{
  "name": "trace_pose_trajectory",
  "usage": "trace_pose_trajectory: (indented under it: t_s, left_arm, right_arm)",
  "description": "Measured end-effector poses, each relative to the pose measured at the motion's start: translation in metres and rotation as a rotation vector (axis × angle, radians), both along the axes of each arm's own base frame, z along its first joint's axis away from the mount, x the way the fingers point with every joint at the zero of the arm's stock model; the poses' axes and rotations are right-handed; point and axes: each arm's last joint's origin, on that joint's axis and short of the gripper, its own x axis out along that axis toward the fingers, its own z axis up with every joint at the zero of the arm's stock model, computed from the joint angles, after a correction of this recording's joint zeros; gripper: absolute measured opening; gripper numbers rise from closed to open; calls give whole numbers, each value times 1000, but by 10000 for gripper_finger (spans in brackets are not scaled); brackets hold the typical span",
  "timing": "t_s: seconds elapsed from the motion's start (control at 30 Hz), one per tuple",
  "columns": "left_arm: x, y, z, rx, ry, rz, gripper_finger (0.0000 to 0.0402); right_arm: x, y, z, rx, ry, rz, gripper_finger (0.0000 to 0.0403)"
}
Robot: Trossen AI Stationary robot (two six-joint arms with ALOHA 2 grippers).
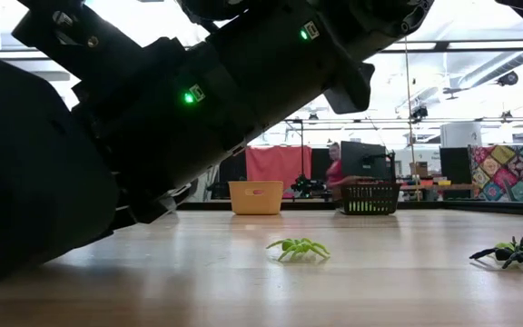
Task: Sort Halloween decoration
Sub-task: Put the black spider toy into the orange bin
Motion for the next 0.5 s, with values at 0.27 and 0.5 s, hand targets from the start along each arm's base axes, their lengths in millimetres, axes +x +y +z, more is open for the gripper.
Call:
trace_pose_trajectory:
  t_s: [0.27,0.5]
  left_arm:
    - [-9,9,25,-17,8,13,40]
    - [-14,16,61,-62,-121,17,40]
  right_arm:
    - [1,-1,2,-3,-11,3,47]
    - [3,-5,5,3,-17,-8,44]
